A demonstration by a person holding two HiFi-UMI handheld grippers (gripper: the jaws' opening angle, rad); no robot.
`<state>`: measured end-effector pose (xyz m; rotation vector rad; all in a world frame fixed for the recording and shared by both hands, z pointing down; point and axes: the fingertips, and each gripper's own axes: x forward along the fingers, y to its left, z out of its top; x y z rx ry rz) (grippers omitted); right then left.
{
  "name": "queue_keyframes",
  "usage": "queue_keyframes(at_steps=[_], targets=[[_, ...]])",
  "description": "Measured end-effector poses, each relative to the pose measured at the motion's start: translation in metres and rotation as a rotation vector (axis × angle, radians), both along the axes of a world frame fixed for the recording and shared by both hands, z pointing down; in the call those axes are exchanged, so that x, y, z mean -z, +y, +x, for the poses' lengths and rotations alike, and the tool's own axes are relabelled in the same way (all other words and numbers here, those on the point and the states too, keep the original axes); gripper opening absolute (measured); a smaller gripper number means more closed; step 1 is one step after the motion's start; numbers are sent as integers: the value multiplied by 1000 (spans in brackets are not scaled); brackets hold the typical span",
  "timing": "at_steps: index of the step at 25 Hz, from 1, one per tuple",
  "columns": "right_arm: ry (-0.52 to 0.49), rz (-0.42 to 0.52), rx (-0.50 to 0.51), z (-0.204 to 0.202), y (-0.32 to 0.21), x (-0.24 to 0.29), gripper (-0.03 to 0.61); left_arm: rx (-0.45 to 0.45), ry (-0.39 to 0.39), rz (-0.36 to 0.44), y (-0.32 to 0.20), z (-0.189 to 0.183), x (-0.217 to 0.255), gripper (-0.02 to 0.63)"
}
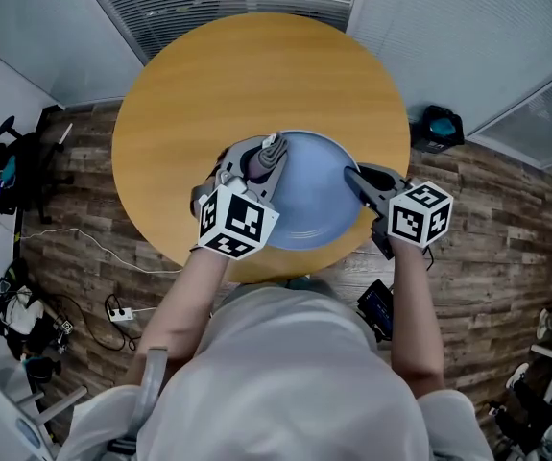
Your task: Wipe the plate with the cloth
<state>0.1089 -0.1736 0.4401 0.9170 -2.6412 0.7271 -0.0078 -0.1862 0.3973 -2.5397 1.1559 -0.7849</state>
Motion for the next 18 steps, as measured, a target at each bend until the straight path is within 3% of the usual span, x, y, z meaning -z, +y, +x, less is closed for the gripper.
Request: queue_keyframes(at_steps=[18], targets=[[-4, -40, 34, -37, 0, -1, 49, -58, -94, -3, -10, 18, -16, 76]])
